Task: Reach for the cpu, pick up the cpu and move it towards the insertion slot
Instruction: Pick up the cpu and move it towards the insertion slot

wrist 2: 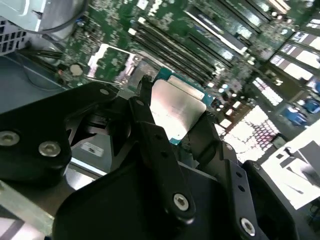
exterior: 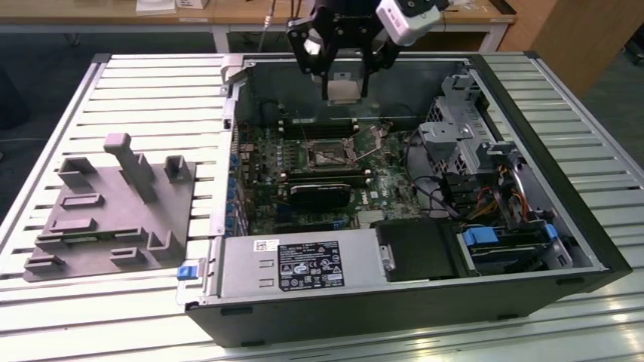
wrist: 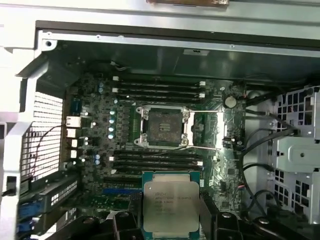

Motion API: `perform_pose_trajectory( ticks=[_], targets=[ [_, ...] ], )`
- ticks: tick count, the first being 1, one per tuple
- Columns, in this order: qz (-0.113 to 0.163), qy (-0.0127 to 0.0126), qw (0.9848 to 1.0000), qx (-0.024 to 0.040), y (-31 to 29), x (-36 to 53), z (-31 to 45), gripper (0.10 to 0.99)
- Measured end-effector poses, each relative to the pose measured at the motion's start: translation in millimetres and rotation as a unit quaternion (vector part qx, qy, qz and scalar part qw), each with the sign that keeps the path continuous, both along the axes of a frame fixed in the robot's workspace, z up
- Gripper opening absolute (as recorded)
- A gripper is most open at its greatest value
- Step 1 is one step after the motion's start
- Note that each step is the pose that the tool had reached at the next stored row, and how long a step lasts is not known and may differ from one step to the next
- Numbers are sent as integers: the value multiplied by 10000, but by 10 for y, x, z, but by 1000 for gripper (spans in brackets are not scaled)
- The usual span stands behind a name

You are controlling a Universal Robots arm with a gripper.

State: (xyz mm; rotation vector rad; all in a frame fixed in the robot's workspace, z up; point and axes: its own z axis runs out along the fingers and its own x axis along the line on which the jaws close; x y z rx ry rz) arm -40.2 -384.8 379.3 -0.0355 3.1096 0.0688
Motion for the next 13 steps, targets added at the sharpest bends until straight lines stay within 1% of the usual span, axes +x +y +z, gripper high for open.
perform_pose_trajectory(
  ticks=[2, 6, 11, 13],
  targets=[
    [0, 2, 10000, -1, 40, 46, -11, 541],
    [-1, 3, 10000, -1, 141, 111, -32, 541],
    [-1, 3, 10000, -3, 287, 127, -56, 541],
    [0, 3, 10000, -4, 328, 131, -66, 541]
  ],
)
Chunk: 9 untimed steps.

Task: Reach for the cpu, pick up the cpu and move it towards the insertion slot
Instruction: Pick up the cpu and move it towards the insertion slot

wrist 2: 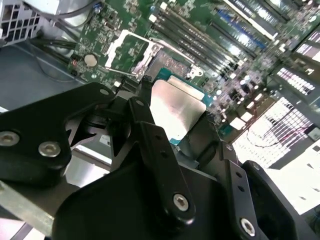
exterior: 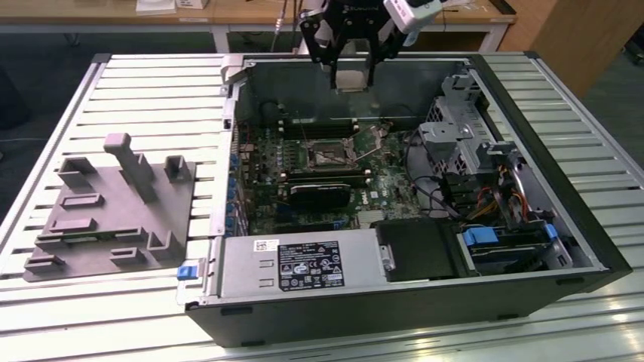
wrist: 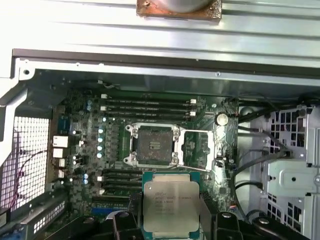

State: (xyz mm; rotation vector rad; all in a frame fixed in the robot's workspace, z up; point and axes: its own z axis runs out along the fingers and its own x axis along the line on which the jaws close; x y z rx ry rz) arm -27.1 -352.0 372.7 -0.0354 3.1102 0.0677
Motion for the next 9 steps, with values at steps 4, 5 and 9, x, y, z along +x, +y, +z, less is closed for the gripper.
perform_pose_trajectory(
  ticks=[4, 5, 9],
  targets=[
    [0, 0, 10000, 0, 21, 6, -9, 541],
    [0, 0, 10000, 0, 21, 6, -9, 541],
    [0, 0, 10000, 0, 21, 8, -9, 541]
  ],
)
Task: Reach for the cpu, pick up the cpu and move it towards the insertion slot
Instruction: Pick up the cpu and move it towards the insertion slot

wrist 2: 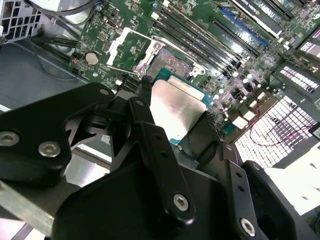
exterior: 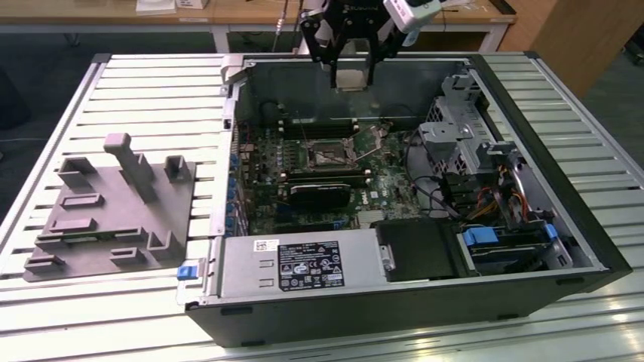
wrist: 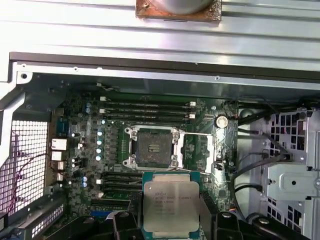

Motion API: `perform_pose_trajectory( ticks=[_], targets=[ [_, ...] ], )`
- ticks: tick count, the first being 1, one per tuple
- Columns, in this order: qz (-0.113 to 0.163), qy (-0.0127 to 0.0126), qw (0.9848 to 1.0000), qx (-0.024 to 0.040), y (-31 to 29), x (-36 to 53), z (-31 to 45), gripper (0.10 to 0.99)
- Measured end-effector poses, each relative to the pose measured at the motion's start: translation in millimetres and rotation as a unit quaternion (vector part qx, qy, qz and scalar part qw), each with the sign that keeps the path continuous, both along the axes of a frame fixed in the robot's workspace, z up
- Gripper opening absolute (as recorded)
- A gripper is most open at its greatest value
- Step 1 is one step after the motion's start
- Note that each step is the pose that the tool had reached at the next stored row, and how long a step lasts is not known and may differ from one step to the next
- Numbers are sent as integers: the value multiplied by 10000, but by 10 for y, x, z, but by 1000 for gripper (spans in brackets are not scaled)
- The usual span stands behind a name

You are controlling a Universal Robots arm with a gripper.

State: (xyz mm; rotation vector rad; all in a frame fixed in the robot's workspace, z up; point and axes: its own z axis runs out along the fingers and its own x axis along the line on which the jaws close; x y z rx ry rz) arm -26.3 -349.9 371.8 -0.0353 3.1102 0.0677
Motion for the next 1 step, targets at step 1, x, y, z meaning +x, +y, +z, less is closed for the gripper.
perform_pose_trajectory(
  ticks=[1],
  targets=[
    [0, 0, 10000, 0, 0, 0, 0, 541]
  ],
)
